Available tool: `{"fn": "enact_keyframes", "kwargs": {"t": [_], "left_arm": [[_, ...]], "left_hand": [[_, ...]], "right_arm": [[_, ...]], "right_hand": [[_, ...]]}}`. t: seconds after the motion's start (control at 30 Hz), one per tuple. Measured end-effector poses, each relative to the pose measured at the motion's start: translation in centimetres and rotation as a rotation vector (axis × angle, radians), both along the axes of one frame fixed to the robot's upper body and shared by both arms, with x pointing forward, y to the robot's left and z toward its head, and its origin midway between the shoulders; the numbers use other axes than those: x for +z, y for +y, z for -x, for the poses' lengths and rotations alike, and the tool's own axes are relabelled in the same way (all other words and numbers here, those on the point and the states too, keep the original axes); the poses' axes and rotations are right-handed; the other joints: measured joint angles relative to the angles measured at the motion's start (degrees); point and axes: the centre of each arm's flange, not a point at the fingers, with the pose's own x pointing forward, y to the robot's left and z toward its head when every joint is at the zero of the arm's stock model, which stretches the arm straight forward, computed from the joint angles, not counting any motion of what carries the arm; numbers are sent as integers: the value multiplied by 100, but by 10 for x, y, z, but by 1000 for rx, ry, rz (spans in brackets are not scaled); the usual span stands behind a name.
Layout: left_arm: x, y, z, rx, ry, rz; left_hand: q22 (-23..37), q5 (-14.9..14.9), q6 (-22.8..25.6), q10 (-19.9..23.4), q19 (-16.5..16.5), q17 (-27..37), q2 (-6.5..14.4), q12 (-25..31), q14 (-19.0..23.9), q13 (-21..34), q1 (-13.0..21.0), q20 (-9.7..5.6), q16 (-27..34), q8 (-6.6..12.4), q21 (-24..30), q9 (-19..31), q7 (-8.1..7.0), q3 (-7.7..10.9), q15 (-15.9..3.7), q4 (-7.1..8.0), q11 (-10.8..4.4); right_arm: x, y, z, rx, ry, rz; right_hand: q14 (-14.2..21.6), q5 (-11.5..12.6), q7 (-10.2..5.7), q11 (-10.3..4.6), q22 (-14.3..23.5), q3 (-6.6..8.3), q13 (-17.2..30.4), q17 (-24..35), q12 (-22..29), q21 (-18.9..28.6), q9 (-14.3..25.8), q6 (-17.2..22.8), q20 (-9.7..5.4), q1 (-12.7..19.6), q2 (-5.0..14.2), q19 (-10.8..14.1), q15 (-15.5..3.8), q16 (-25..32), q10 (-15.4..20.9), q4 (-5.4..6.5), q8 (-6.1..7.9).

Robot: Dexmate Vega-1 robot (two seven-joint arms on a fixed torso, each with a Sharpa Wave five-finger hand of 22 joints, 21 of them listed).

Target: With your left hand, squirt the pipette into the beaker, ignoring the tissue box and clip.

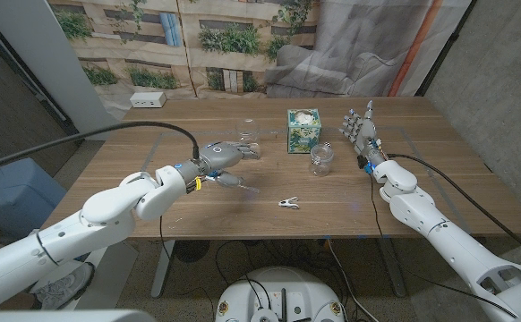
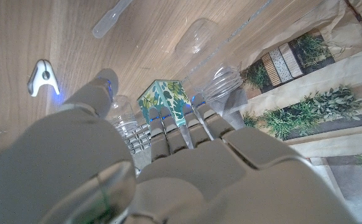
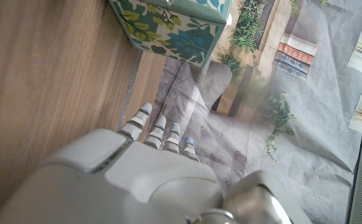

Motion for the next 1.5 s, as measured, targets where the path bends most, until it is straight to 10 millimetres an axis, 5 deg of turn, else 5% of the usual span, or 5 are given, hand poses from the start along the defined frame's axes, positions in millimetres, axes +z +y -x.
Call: {"fn": "enact_keyframes", "kwargs": {"t": [0.4, 0.7, 1.13, 1.5], "left_arm": [[-3, -17, 2, 55, 13, -78], [-2, -29, 1, 97, 12, -104], [-4, -44, 0, 128, 29, -102], [-10, -49, -1, 183, 31, -106]], "left_hand": [[0, 0, -11, 112, -106, 0, -22, 0, -24, -1, 83, 105, 0, 0, -3, 15, -11, -67, 25, 17, -10], [0, 0, 66, 381, -573, 29, -15, 27, -21, -1, 242, 246, 0, -45, -77, 11, 4, -218, 22, 44, 54], [-1, 0, 414, 810, -435, 28, -14, 66, 189, -15, 332, 195, 67, 6, 15, 11, 228, -381, 24, 65, 29], [-1, 0, 638, 921, -367, 12, 1, 66, 184, -43, 452, 494, 67, 5, 58, 11, 265, -467, 0, 72, 41]], "right_arm": [[0, 0, 0, -1, 0, -1], [0, 0, 0, -1, 0, -1], [0, 0, 0, -1, 0, -1], [0, 0, 0, -1, 0, -1]], "right_hand": [[0, 0, 0, 0, 0, 0, 5, 0, 0, 0, 0, 0, 0, 0, 0, 0, 0, 0, 0, 0, 0], [0, 0, 0, 0, 0, 0, -12, 0, 0, 0, 0, 0, 0, 0, 0, 0, 0, 0, 0, 0, 0], [0, 0, 0, 0, 0, 0, -11, 0, 0, 0, 0, 0, 0, 0, 0, 0, 0, 0, 0, 0, 0], [0, 0, 0, 0, 0, 0, -11, 0, 0, 0, 0, 0, 0, 0, 0, 0, 0, 0, 0, 0, 0]]}}
